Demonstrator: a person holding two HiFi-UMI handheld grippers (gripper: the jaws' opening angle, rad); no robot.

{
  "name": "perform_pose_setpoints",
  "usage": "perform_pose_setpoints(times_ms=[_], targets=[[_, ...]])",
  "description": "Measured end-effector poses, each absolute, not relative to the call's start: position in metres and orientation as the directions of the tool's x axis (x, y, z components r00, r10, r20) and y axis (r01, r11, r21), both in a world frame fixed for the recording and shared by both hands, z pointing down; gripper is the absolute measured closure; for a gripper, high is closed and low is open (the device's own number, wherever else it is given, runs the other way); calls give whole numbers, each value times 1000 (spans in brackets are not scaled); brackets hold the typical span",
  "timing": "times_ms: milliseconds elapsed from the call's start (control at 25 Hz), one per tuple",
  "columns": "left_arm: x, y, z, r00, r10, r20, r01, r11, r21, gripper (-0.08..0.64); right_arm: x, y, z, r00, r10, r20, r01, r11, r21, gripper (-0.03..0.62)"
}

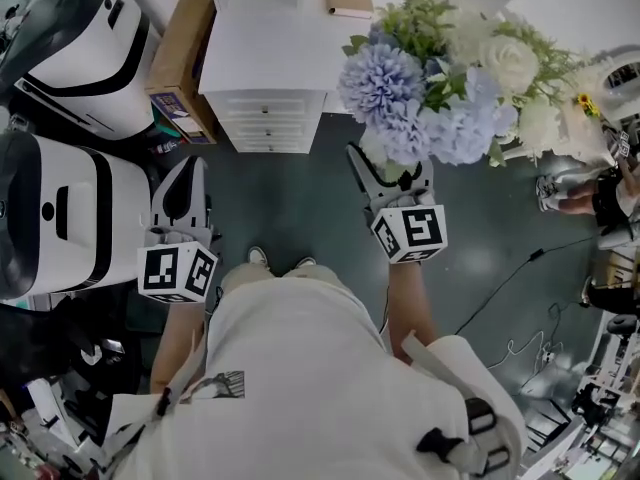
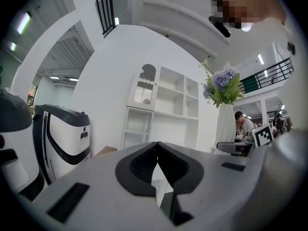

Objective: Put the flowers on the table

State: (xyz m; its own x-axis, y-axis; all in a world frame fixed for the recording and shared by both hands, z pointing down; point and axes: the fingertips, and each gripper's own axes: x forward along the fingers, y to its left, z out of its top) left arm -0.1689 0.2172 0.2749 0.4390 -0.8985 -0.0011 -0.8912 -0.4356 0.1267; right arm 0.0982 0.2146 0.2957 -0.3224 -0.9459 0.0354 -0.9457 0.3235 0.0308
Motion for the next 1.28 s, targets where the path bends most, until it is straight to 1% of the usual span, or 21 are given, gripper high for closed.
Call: perform_pose_setpoints(times_ms=[360,600,800,1000,1280], targets=[[-163,230,285,398,-917,-7,-909,-395,135,545,106,214,300,-366,-930,39,-929,367,47,227],[-164,203,290,402,-915,-7,-905,-399,144,545,101,192,301,-368,-929,40,-928,370,36,227],[-165,148,293,430,-903,-9,-892,-427,147,545,97,152,299,-353,-935,36,-934,354,45,227],[-168,60,270,465,-884,-36,-877,-466,113,545,91,77,287,-326,-945,23,-945,327,31,227],[-151,25,280,522,-851,-58,-842,-525,121,545,93,50,279,-296,-955,-30,-954,294,57,227]])
